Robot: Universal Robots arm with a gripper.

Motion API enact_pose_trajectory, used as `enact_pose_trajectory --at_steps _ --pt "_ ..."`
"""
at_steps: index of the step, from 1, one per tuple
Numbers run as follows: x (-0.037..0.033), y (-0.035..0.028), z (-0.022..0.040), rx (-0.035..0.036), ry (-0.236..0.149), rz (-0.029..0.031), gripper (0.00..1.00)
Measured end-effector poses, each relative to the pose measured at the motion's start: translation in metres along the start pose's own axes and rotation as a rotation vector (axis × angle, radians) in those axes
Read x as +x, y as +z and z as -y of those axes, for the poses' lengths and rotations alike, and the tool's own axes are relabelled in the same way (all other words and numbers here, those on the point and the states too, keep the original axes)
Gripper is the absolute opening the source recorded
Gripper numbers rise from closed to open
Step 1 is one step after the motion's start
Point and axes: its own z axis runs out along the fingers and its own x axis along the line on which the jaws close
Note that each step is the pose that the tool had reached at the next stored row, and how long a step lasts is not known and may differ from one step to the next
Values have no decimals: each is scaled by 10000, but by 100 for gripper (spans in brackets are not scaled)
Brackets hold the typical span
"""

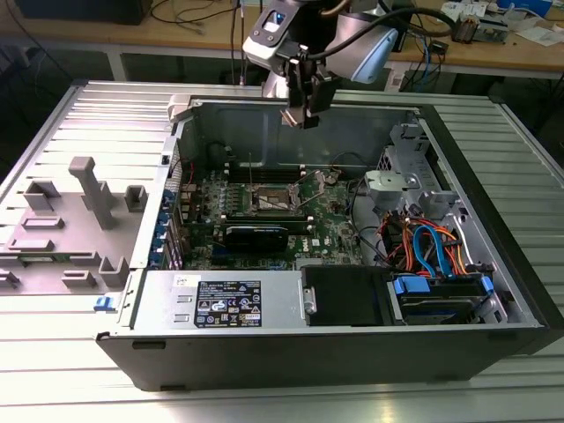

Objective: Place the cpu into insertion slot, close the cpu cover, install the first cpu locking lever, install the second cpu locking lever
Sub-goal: 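Place the cpu into insertion slot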

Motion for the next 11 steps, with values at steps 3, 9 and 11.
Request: enact_pose_trajectory --at_steps 3,9,11 --pt "0 12 1 -11 763 64 54" --pt "-1 39 3 22 1978 150 54" --pt "-1 40 4 26 2154 163 54"
